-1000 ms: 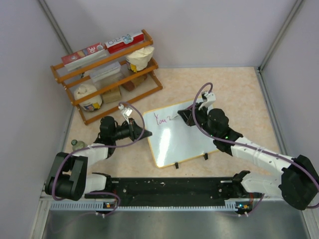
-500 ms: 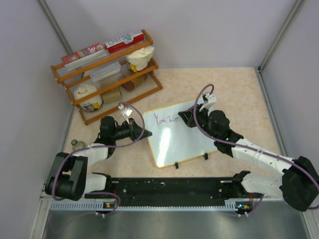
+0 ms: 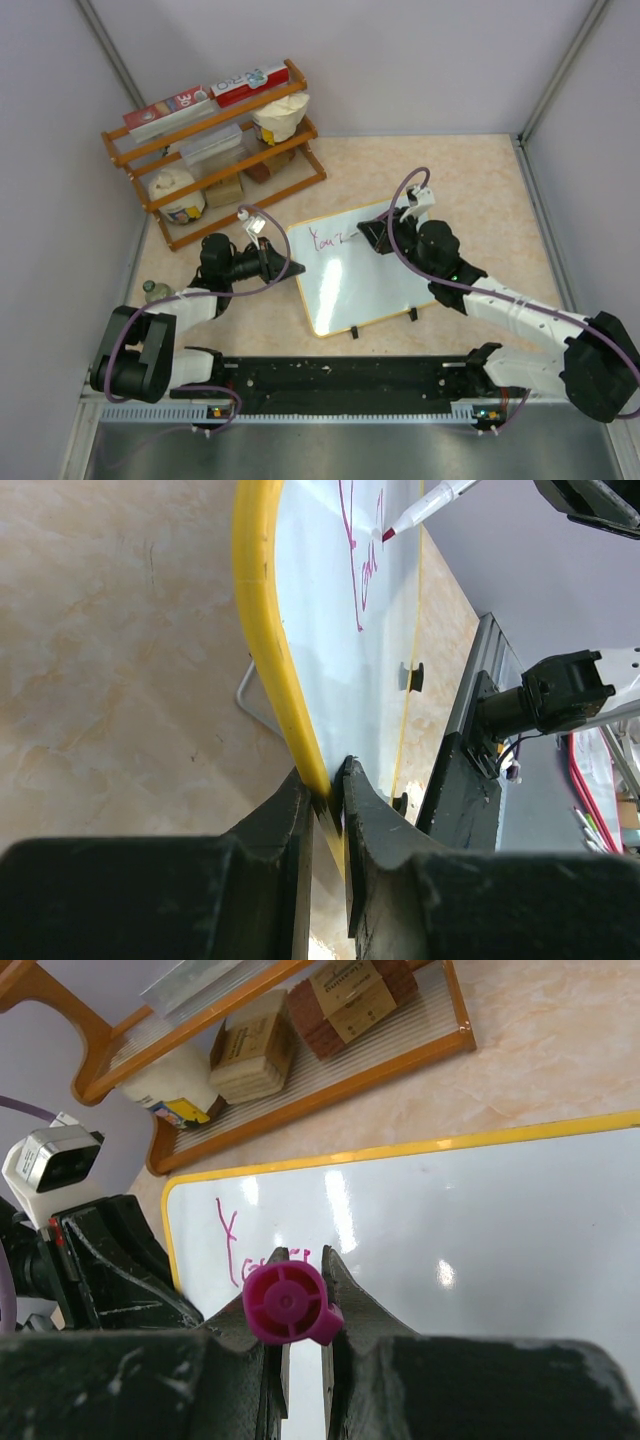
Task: Write a sentence on the whiteboard
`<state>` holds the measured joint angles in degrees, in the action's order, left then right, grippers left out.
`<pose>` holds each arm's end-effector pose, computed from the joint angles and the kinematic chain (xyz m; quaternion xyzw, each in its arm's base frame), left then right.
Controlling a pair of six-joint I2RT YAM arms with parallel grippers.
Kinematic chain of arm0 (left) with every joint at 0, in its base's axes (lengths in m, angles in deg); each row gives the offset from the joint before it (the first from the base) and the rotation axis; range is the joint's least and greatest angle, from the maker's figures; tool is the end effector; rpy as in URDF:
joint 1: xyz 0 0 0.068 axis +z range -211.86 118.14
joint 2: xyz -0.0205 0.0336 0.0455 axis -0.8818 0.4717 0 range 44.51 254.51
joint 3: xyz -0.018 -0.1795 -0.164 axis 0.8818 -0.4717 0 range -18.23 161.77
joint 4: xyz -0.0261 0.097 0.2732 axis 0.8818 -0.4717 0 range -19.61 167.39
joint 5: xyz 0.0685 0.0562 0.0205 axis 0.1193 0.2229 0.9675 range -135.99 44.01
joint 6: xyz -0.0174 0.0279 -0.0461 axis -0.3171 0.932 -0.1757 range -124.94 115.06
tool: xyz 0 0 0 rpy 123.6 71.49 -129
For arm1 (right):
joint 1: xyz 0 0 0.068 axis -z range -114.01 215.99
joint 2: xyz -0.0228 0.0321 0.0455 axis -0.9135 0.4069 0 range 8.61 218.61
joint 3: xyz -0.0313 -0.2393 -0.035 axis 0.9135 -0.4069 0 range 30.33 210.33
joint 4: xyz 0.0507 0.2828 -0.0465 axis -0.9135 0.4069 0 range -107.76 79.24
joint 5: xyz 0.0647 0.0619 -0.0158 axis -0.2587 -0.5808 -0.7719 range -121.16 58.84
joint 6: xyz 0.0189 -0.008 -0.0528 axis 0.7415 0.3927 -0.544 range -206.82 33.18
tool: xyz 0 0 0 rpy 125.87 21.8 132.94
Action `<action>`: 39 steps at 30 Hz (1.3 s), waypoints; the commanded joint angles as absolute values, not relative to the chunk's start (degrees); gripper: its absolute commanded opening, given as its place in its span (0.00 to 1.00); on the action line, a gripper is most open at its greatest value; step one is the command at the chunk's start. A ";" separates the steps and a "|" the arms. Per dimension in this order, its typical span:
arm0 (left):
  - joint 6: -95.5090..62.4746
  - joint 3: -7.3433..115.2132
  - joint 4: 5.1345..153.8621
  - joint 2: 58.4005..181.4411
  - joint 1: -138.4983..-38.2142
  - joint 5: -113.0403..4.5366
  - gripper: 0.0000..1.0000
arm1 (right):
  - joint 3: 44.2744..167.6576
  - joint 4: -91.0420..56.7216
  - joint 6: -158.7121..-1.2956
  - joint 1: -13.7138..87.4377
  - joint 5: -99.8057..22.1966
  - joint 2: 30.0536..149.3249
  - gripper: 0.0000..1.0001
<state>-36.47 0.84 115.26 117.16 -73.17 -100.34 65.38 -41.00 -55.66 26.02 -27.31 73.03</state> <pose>0.2448 -0.0818 0.1238 0.1471 0.7465 -0.5351 0.3671 0.2334 0.1920 0.2292 -0.0347 0.7430 0.3681 0.5579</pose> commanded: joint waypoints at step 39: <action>-31.66 1.28 115.71 117.02 -73.28 -98.37 0.00 | 65.93 -39.90 -57.55 26.35 -22.72 71.89 0.00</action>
<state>-36.44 0.84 115.26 117.16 -73.17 -100.34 66.58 -40.45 -55.90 26.02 -24.36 72.97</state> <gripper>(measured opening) 0.175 0.103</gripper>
